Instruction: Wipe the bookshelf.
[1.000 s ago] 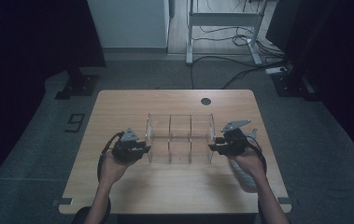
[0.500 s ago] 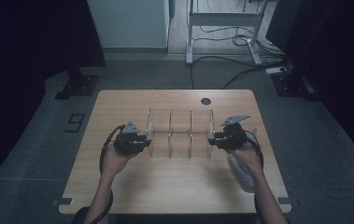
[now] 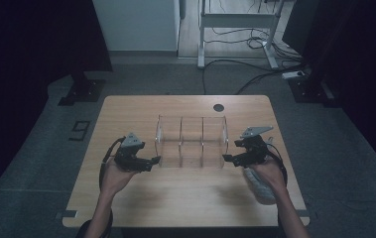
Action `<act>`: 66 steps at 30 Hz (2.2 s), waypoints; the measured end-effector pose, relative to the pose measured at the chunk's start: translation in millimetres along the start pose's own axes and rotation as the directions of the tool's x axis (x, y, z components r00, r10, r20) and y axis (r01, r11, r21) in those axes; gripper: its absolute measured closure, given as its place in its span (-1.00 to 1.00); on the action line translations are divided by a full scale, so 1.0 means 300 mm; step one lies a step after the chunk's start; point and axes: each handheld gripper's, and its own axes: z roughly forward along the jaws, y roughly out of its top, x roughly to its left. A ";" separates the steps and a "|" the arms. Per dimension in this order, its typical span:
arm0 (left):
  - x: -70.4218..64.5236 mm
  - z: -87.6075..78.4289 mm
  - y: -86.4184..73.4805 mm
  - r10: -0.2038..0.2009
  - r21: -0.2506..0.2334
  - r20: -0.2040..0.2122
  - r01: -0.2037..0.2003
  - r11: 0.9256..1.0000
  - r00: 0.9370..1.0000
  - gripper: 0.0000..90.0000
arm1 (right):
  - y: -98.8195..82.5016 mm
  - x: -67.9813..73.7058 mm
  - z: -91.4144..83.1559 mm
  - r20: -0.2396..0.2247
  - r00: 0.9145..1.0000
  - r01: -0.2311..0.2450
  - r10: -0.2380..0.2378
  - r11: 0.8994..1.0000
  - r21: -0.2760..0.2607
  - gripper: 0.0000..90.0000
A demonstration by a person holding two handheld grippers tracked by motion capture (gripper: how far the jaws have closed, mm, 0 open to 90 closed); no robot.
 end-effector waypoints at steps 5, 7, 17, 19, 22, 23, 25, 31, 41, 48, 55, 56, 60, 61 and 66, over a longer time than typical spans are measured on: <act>-0.040 -0.021 -0.017 0.052 0.033 0.017 -0.052 0.998 0.999 -0.83 | -0.018 0.025 -0.041 -0.008 1.000 0.009 -0.009 1.000 -0.007 -0.73; -0.054 -0.029 -0.026 0.054 0.039 0.024 -0.054 0.998 0.998 -0.86 | -0.031 0.035 -0.053 -0.005 1.000 0.013 -0.013 1.000 -0.007 -0.77; -0.090 -0.044 -0.108 0.047 0.037 0.023 -0.048 0.998 0.999 -1.00 | -0.105 0.065 -0.066 0.007 1.000 0.002 -0.002 1.000 -0.002 -0.96; -0.096 -0.047 -0.124 0.048 0.032 0.019 -0.049 0.998 0.999 -1.00 | -0.117 0.068 -0.063 0.002 1.000 0.004 -0.004 1.000 -0.005 -0.96; -0.102 -0.048 -0.149 0.050 0.027 0.010 -0.050 0.998 0.999 -1.00 | -0.134 0.075 -0.057 -0.004 1.000 0.007 -0.007 1.000 -0.004 -0.97; -0.103 -0.047 -0.158 0.050 0.020 0.005 -0.050 0.999 0.999 -1.00 | -0.141 0.077 -0.054 -0.008 1.000 0.009 -0.009 1.000 -0.002 -0.97; -0.101 -0.042 -0.175 0.044 0.019 0.002 -0.044 0.999 0.999 -1.00 | -0.154 0.080 -0.046 -0.010 1.000 0.009 -0.008 1.000 0.006 -0.97; -0.096 -0.029 -0.225 0.036 0.017 -0.021 -0.036 0.999 0.999 -1.00 | -0.193 0.083 -0.012 -0.019 1.000 0.013 -0.013 0.999 0.030 -0.97; -0.092 0.022 -0.272 0.027 0.060 -0.024 -0.026 0.998 0.999 -1.00 | -0.240 0.089 0.068 -0.018 1.000 0.021 -0.019 0.996 0.092 -0.97; -0.088 0.074 -0.304 0.028 0.126 -0.013 -0.026 0.992 1.000 -1.00 | -0.274 0.082 0.111 -0.007 1.000 0.018 -0.017 0.989 0.144 -0.98; -0.117 0.132 -0.316 0.066 0.212 0.021 -0.069 0.975 0.998 -1.00 | -0.298 0.087 0.157 -0.005 0.999 0.037 -0.037 0.976 0.215 -0.98; -0.122 0.140 -0.317 0.072 0.227 0.020 -0.075 0.971 0.997 -1.00 | -0.301 0.086 0.163 -0.005 0.999 0.040 -0.040 0.974 0.224 -0.99; -0.129 0.154 -0.319 0.080 0.242 0.023 -0.083 0.967 0.997 -1.00 | -0.314 0.089 0.182 0.011 0.998 0.056 -0.061 0.967 0.250 -1.00; -0.128 0.154 -0.321 0.078 0.235 0.023 -0.081 0.969 0.997 -1.00 | -0.313 0.090 0.183 0.016 0.998 0.058 -0.065 0.965 0.254 -1.00; -0.125 0.157 -0.327 0.076 0.212 0.021 -0.078 0.974 0.997 -1.00 | -0.316 0.100 0.190 0.062 0.995 0.060 -0.078 0.966 0.250 -1.00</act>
